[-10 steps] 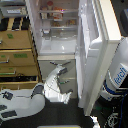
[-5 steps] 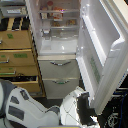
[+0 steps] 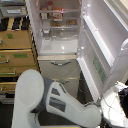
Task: Opening the fridge
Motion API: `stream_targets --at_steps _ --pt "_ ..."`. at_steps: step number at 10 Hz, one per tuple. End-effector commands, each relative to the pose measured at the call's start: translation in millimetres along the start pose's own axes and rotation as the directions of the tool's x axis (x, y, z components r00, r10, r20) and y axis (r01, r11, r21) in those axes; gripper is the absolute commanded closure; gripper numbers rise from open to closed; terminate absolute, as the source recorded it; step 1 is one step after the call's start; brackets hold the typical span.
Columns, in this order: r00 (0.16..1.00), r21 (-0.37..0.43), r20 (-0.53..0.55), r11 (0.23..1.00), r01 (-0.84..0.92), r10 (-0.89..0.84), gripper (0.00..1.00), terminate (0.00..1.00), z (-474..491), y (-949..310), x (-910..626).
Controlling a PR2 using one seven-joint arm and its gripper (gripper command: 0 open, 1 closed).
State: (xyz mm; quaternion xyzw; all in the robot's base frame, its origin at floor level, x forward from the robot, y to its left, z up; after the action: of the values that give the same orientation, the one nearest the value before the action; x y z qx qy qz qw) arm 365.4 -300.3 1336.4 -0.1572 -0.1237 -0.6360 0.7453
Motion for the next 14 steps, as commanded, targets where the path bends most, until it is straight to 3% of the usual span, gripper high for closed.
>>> stream_targets --at_steps 1,2,4,6,7,8,11,12,13,14 --pt "0.994 0.160 -0.088 0.984 0.078 -0.064 0.00 0.00 -284 192 286" --pt "0.990 0.081 -0.051 0.987 0.139 -0.135 0.00 0.00 -283 206 261" --pt "0.973 0.047 -0.052 0.973 0.226 -0.223 0.00 0.00 -279 222 220" --pt "0.957 -0.042 0.051 0.957 0.286 -0.284 0.00 0.00 -251 220 198" --pt "0.923 -0.125 0.033 0.914 0.386 -0.385 0.00 0.00 -234 232 108" --pt "0.898 -0.110 -0.101 0.902 0.417 -0.428 0.00 0.00 -227 227 -68" --pt "0.899 -0.148 -0.208 0.921 0.361 -0.385 0.00 0.00 -213 192 -246" --pt "0.921 -0.150 -0.232 0.947 0.284 -0.313 0.00 0.00 -208 199 -301" --pt "0.957 -0.141 -0.263 0.986 0.086 -0.121 0.00 0.00 -206 231 -400" --pt "0.957 -0.144 -0.279 0.989 0.045 -0.084 0.00 0.00 -209 233 -431"
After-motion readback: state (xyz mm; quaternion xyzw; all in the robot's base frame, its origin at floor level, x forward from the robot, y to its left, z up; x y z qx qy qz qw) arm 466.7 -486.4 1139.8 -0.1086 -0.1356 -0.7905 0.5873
